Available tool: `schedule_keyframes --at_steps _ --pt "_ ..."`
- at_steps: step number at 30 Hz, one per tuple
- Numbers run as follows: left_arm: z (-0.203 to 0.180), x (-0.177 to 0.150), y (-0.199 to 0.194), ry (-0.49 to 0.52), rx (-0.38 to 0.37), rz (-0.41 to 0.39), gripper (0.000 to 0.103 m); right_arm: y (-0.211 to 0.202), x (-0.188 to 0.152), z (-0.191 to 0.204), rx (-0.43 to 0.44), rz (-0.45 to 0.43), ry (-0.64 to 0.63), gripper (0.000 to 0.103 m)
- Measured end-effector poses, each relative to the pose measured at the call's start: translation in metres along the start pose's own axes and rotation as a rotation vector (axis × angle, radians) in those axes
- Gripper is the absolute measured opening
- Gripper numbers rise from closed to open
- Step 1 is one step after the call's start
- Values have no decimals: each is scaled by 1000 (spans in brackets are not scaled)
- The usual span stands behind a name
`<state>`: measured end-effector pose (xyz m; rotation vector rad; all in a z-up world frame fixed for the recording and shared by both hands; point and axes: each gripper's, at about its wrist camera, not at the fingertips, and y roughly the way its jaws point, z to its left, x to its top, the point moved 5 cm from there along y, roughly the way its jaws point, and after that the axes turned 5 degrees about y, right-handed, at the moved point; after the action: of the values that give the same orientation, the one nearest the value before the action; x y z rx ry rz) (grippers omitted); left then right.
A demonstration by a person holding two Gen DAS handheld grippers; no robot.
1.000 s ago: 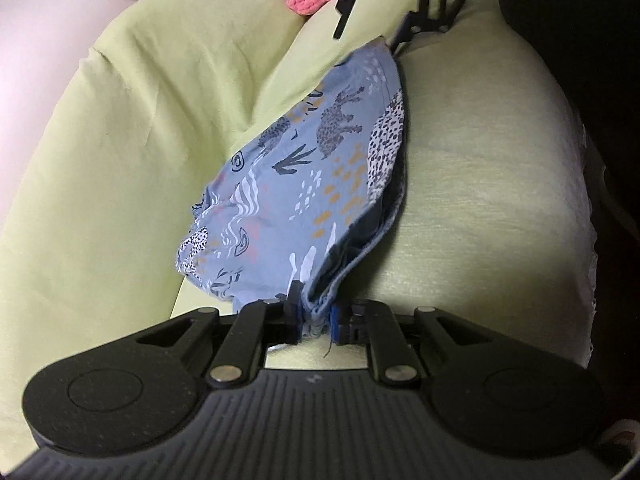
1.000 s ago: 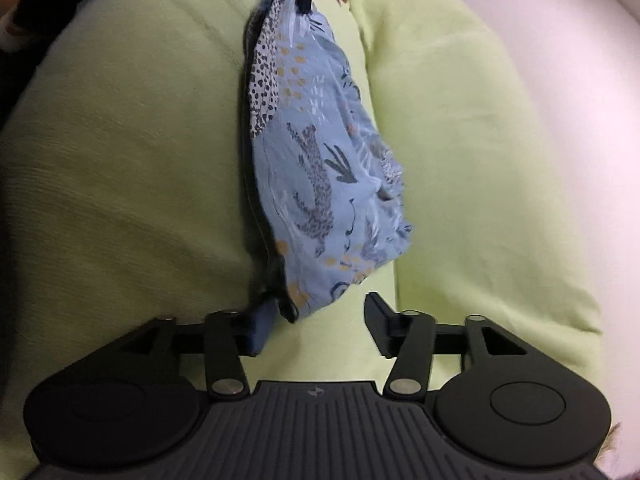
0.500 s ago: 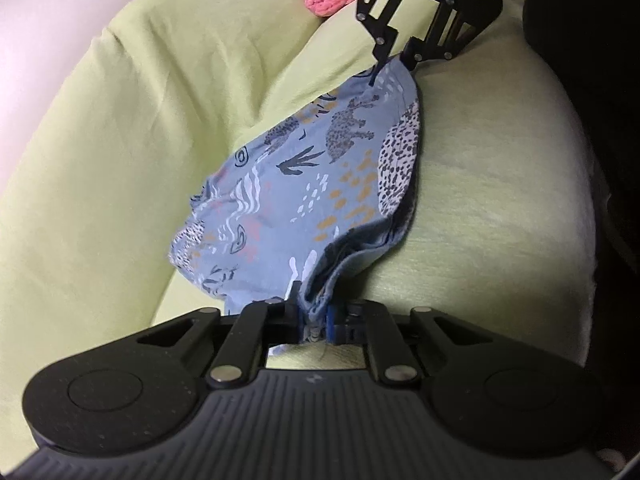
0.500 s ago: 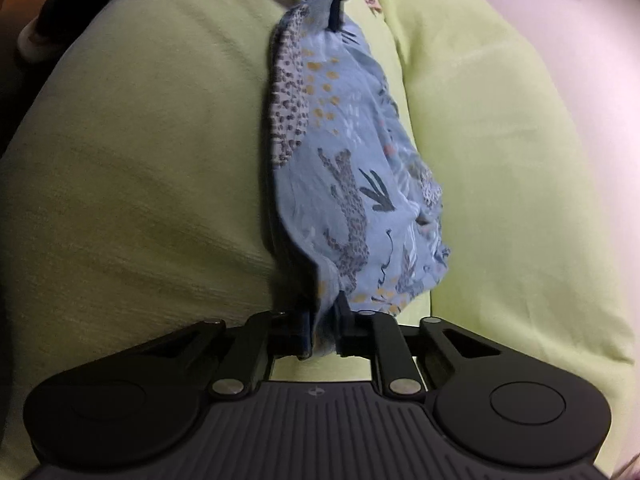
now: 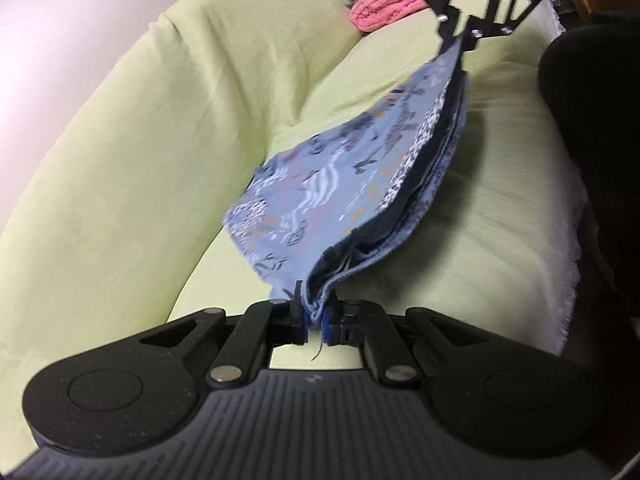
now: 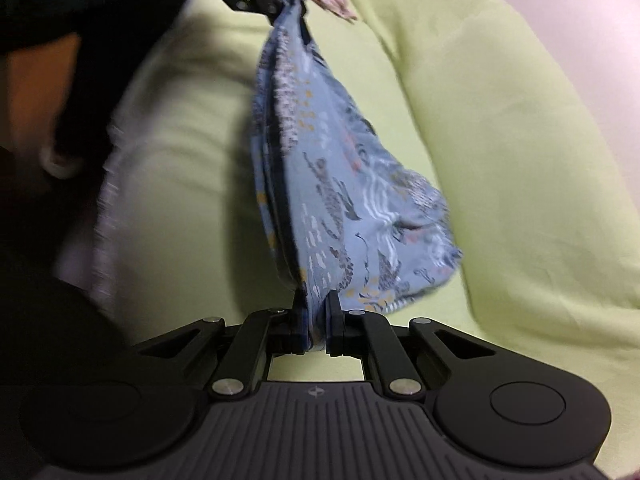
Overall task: Fold clothes
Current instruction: 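Lift the folded shorts with both grippers and fold them over again, then lower the folded shorts onto the sofa and open the right gripper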
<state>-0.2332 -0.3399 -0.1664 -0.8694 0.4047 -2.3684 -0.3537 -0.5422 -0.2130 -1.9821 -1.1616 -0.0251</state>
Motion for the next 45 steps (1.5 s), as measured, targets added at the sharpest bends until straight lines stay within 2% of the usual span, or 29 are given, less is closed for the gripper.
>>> schedule_keyframes --at_steps 3,6,8,10,15,21,27,31,33,35,38,39,41,43,45 --pt "-5 -4 -28 -19 -32 11 6 -20 15 9 110 12 46 7" --pt "2 -4 -37 -47 -74 28 6 -37 23 5 220 16 128 7" --pt "28 3 -21 -107 -114 45 6 -49 24 -8 287 16 200 7" --pt "54 11 -3 -171 -154 64 6 -43 21 -36 353 5 311 7" --pt "122 30 50 -309 -238 114 6 4 19 -133 454 -11 561 7" --pt "175 34 143 -370 -274 195 6 78 9 -213 551 -8 719 7" --pt "196 15 207 -420 -328 253 6 164 -14 -257 646 20 844 7" --pt "199 -2 244 -468 -382 295 8 197 -30 -272 692 42 908 9" --pt "197 -12 261 -524 -429 317 10 204 -41 -273 692 58 950 17" --pt "197 -24 277 -605 -468 322 17 210 -50 -273 689 70 1000 27" --pt "203 -45 289 -775 -540 278 17 217 -64 -269 679 2 1081 48" --pt "206 -52 290 -830 -551 259 17 213 -68 -267 672 -31 1111 52" --pt "210 -61 286 -904 -561 232 17 203 -80 -264 636 -82 1166 65" --pt "210 -66 281 -911 -549 215 17 189 -91 -261 584 -138 1212 74" --pt "209 -69 276 -892 -528 206 18 172 -102 -262 482 -195 1260 84"
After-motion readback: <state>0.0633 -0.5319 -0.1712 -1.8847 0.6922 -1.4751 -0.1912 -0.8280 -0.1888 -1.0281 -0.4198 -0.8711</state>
